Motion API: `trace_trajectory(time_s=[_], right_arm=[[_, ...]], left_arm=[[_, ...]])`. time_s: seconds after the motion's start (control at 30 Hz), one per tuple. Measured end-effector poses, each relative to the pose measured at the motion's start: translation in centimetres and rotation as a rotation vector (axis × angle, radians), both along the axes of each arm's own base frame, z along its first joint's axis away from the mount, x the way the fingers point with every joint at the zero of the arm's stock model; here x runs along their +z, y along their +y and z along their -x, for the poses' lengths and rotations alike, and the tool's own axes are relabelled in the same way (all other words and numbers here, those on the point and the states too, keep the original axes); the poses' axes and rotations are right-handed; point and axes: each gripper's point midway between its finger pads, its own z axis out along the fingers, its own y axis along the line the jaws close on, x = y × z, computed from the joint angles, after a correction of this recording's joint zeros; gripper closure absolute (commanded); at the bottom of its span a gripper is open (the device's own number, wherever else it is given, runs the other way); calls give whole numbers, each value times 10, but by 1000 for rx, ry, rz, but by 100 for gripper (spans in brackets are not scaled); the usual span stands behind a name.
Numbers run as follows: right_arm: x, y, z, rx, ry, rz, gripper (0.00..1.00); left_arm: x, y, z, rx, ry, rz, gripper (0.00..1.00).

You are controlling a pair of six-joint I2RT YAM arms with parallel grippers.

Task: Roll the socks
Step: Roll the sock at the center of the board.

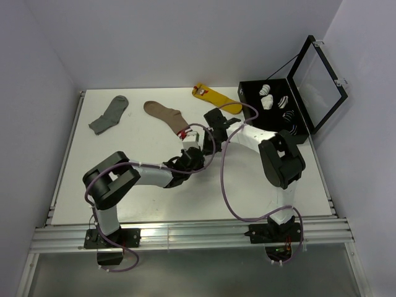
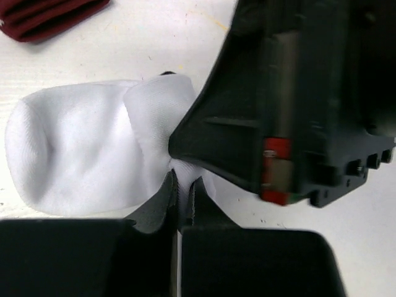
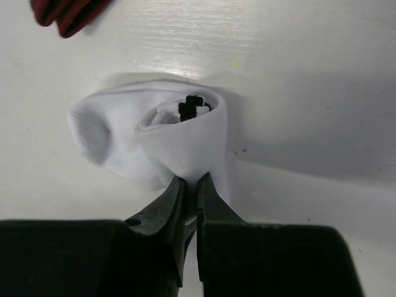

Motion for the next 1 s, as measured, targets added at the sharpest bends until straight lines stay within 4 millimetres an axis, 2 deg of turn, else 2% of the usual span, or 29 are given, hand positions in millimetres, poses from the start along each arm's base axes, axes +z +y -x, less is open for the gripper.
trace_trajectory(time_s=[0.07, 0.2, 0.3, 0.5, 0.7, 0.87, 1.0], right_arm=[[1, 3, 3, -2, 4, -55, 83], [2, 10, 5, -2, 2, -170, 61], [7, 12, 7, -8, -11, -252, 51], [13, 6, 15, -31, -45, -402, 38], [6, -2, 14, -60, -66, -501, 36], [14, 9, 2, -35, -123, -585, 36], [9, 16, -3, -27, -123, -628, 36]], left_arm=[[0, 5, 2, -12, 18, 43, 100], [0, 16, 4, -37, 77, 179, 100], [-1, 27, 3, -41, 125, 285, 100], [-1, 46, 0, -20, 179, 435, 100], [-2, 55, -1, -5, 228, 546, 100], [-3, 56, -2, -7, 256, 601, 100], [-2, 56, -1, -11, 261, 606, 100]])
